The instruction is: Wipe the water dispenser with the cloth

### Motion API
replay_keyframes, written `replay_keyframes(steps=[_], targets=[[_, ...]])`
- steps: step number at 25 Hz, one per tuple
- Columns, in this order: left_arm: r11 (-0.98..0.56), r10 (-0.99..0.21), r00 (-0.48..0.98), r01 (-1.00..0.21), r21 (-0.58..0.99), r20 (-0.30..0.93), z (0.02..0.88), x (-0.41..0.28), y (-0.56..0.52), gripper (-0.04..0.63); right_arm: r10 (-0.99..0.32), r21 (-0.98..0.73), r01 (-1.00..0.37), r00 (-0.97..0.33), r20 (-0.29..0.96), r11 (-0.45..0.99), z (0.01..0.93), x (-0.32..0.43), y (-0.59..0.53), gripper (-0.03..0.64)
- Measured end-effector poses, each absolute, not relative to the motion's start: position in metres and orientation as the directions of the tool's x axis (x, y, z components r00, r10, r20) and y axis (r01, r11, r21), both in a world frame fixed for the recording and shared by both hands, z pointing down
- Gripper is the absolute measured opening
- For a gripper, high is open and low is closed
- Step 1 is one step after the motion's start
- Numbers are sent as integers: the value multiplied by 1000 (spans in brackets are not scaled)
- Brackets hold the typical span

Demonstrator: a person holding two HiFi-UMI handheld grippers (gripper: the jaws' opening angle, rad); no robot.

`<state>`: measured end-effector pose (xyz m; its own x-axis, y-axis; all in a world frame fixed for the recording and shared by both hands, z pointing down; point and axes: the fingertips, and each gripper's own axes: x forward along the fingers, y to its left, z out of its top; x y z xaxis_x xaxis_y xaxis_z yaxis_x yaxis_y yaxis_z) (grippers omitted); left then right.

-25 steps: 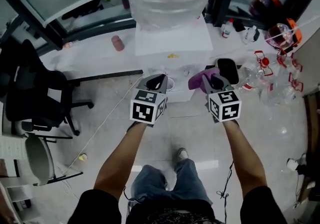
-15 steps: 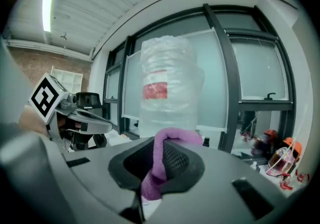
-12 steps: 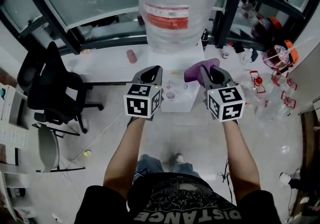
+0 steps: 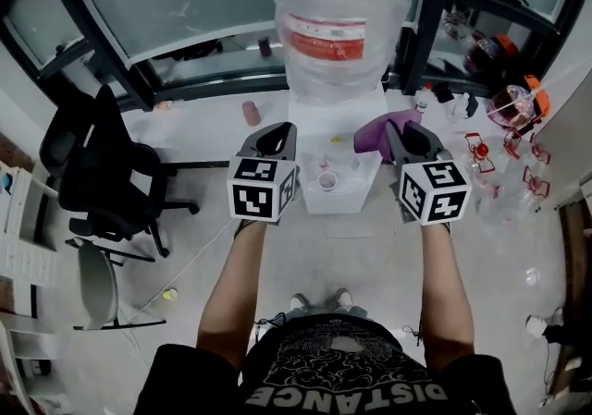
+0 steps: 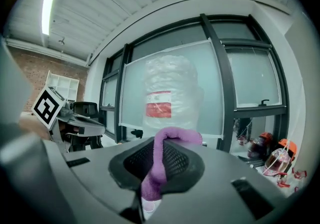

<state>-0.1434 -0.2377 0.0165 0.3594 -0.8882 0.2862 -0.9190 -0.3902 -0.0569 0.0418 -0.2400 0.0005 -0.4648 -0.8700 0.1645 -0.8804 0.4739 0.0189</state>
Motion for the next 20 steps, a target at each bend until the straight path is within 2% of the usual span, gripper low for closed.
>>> replay_keyframes(steps=[20], targets=[[-429,-868,401,-903,-35,294,22,-165,-225,26,-897,64,-903,-410,165,425,-6,27,-220,32]])
